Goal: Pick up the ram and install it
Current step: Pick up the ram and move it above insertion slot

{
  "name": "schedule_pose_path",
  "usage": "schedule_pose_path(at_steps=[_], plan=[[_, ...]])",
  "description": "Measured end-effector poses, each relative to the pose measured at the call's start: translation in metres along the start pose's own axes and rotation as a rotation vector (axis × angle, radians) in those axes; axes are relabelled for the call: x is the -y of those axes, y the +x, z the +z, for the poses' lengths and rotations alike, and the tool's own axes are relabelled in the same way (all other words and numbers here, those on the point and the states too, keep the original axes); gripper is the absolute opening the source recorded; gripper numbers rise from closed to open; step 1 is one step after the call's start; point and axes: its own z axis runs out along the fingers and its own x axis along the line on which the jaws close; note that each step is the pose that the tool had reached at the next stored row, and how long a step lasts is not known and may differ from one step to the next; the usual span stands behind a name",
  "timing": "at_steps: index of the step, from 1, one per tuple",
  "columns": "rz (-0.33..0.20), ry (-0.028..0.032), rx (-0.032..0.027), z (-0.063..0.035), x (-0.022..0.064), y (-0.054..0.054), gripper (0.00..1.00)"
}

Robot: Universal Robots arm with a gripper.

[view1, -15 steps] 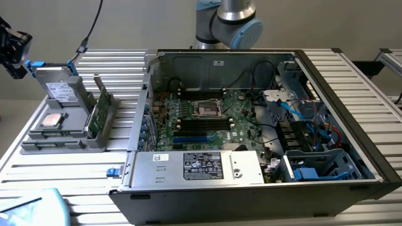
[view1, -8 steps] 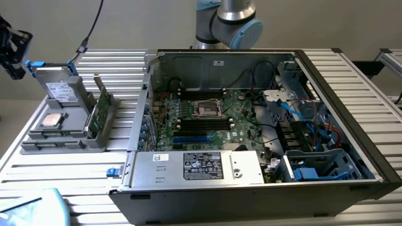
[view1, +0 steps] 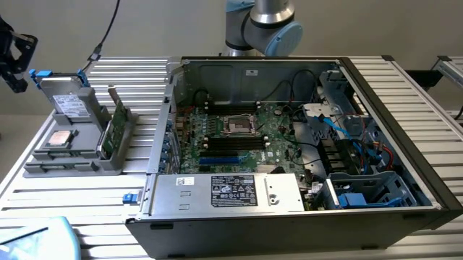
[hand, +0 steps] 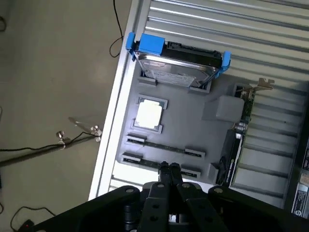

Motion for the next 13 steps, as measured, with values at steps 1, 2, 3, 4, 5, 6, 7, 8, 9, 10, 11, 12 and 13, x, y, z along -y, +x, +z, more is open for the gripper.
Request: schedule_pose_path(at_steps=[1,2,3,4,5,6,7,8,9,10,11,12,13], plan=[[-0.017,0.0009,-0.0015,0.0003,0.0000,0.0000,0.11],[-0.036,0.0018,-0.0031,0.0006,0.0000,0.0000,0.11],[-0.054,0.0027,-0.0048,0.0009,0.0001,-0.0001,0.11],[-0.072,0.0036,-0.0062,0.0013,0.0001,-0.0001,0.11],[-0.089,0.0045,-0.0079,0.0015,0.0001,-0.0001,0.11],[-0.109,0.0055,-0.0095,0.0019,0.0002,-0.0001,0.11],[-0.126,0.0063,-0.0109,0.0022,0.0002,-0.0001,0.11],[-0.144,0.0072,-0.0126,0.0025,0.0002,-0.0001,0.11],[-0.163,0.0082,-0.0142,0.0030,0.0002,-0.0001,0.11],[-0.180,0.0090,-0.0156,0.0035,0.0003,-0.0002,0.11],[-0.199,0.0100,-0.0173,0.0040,0.0003,-0.0002,0.11],[-0.217,0.0109,-0.0189,0.0045,0.0004,-0.0002,0.11],[-0.235,0.0118,-0.0204,0.0050,0.0004,-0.0003,0.11]])
